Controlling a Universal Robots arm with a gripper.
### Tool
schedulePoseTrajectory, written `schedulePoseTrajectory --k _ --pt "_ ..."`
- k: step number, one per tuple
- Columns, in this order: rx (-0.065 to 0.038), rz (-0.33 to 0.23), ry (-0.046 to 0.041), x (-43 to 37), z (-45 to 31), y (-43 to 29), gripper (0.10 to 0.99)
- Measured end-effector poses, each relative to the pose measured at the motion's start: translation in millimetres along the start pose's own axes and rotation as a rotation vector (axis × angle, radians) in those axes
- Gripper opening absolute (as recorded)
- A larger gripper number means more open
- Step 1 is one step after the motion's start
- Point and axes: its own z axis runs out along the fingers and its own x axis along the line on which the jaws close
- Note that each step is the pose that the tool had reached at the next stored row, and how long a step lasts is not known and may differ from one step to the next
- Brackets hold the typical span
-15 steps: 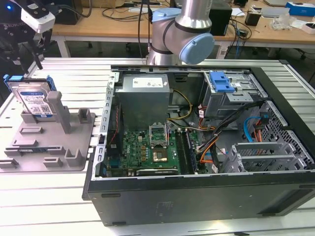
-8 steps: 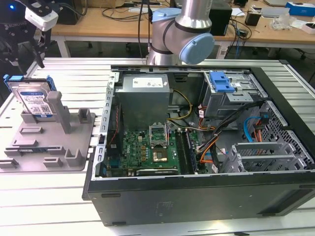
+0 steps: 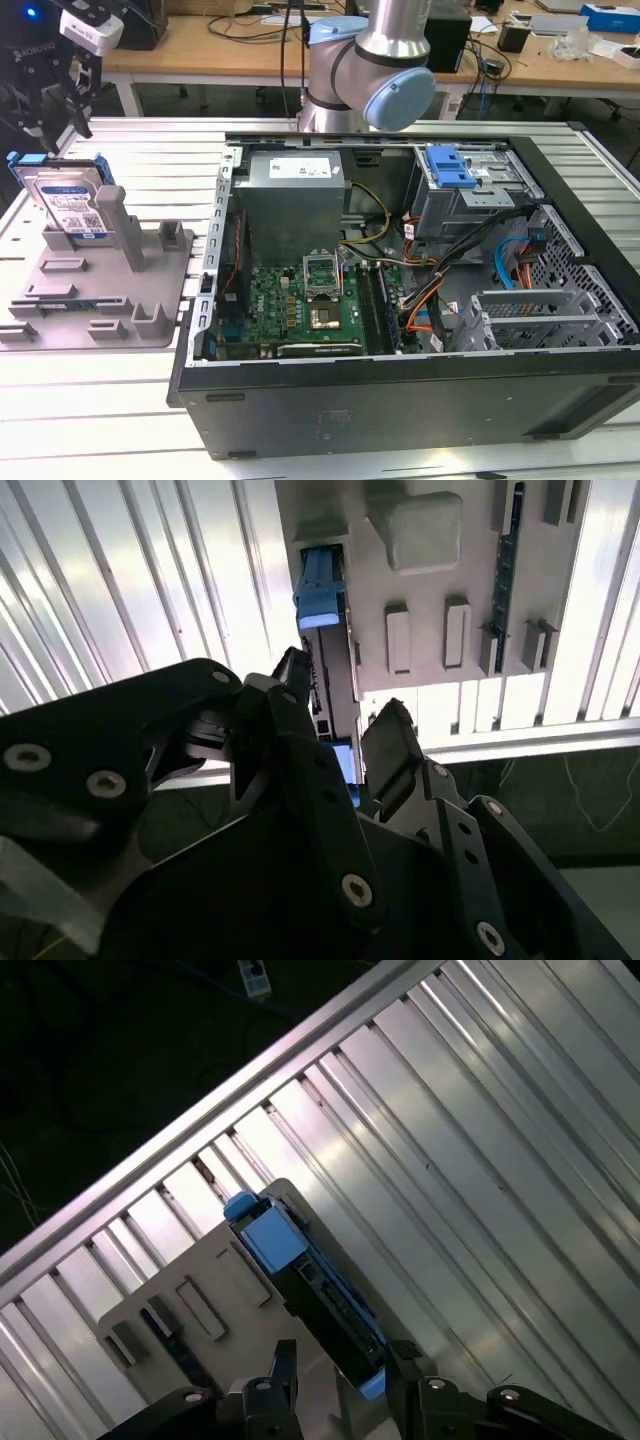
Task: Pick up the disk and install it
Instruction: 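Pick up the disk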
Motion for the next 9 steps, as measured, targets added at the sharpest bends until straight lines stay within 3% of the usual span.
schedulePoseTrajectory --k 4,9 --pt "0.016 -0.072 0.0021 0.0 0.0 0.0 0.482" --pt "0.032 -0.141 0.0117 0.0 0.0 0.0 0.482"
